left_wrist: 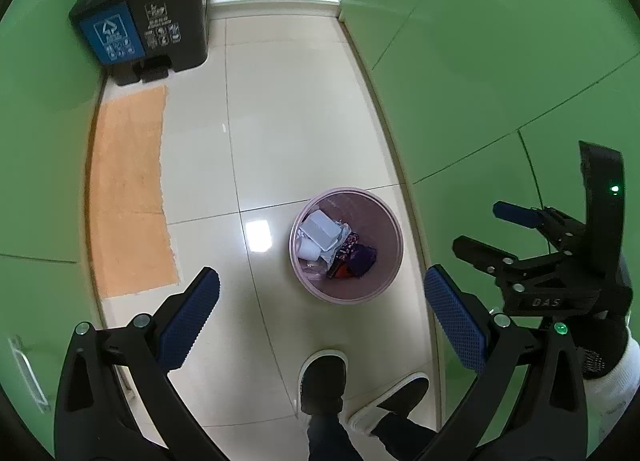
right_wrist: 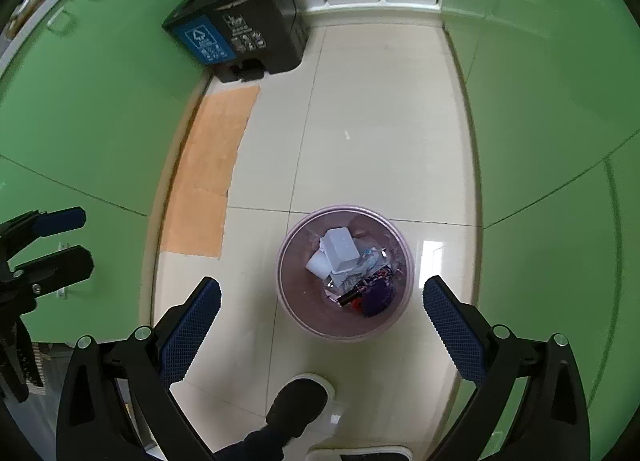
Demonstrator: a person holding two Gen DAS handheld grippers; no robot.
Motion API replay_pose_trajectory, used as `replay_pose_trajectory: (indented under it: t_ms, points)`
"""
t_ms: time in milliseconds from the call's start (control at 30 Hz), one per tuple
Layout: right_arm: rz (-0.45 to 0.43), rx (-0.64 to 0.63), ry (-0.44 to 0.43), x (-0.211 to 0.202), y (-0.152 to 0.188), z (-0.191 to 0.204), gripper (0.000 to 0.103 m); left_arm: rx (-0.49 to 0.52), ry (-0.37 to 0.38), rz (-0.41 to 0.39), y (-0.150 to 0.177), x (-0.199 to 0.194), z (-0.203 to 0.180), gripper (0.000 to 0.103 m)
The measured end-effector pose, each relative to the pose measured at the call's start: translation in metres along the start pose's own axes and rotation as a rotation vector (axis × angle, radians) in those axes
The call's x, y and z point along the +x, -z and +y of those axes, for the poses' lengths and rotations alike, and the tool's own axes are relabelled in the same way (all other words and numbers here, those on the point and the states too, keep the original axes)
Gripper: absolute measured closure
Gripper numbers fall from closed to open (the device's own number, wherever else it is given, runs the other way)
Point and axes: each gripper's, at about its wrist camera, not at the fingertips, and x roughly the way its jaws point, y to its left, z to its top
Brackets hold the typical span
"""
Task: Collect trash
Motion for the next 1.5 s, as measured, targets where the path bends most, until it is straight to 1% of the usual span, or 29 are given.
replay_pose_trajectory:
  t_ms: [67,167,300,400,467,567,633,767,867,1000,1167,1267,1367,1500]
  points:
    - [-0.008,0.01,0.005,-0.017,-0.002,0.0,0.006,0.007,0.0,-0.008,-0.003,-0.014,-0.008,0.003]
    - [-0.033,0.023,0.019,-0.056,-0.004,0.004,0.006,0.014,0.008,-0.026,-0.009,-0.046,-0.021,0.003]
    - [-0.084,0.041,0.035,-0.128,-0.007,0.011,0.006,0.031,0.014,-0.069,-0.02,-0.101,-0.043,0.003]
    - [-0.139,0.059,0.048,-0.187,-0.009,0.017,0.006,0.072,0.012,-0.105,-0.028,-0.147,-0.067,0.003]
    - [-0.18,0.077,0.059,-0.23,-0.008,0.02,0.006,0.097,0.024,-0.128,-0.033,-0.179,-0.083,0.003]
    - [-0.225,0.102,0.078,-0.28,-0.006,0.018,0.006,0.136,0.047,-0.159,-0.04,-0.221,-0.108,0.003]
    - [-0.261,0.124,0.103,-0.32,-0.002,0.016,0.006,0.163,0.06,-0.18,-0.045,-0.246,-0.125,0.003]
    - [-0.324,0.171,0.162,-0.382,0.009,0.009,0.006,0.23,0.092,-0.238,-0.056,-0.298,-0.165,0.003]
    - [-0.385,0.217,0.227,-0.434,0.023,0.0,0.006,0.291,0.118,-0.282,-0.065,-0.333,-0.198,0.003]
    - [-0.458,0.294,0.304,-0.487,0.045,-0.013,0.006,0.371,0.158,-0.316,-0.074,-0.364,-0.235,0.003]
    - [-0.545,0.401,0.391,-0.542,0.081,-0.029,0.006,0.479,0.215,-0.359,-0.075,-0.396,-0.28,0.003]
    - [-0.581,0.452,0.427,-0.565,0.1,-0.035,0.006,0.544,0.244,-0.376,-0.074,-0.41,-0.305,0.003]
    - [-0.616,0.502,0.491,-0.591,0.121,-0.034,0.006,0.6,0.269,-0.388,-0.071,-0.421,-0.326,0.003]
    - [-0.646,0.544,0.531,-0.616,0.144,-0.036,0.006,0.667,0.294,-0.385,-0.06,-0.433,-0.356,0.003]
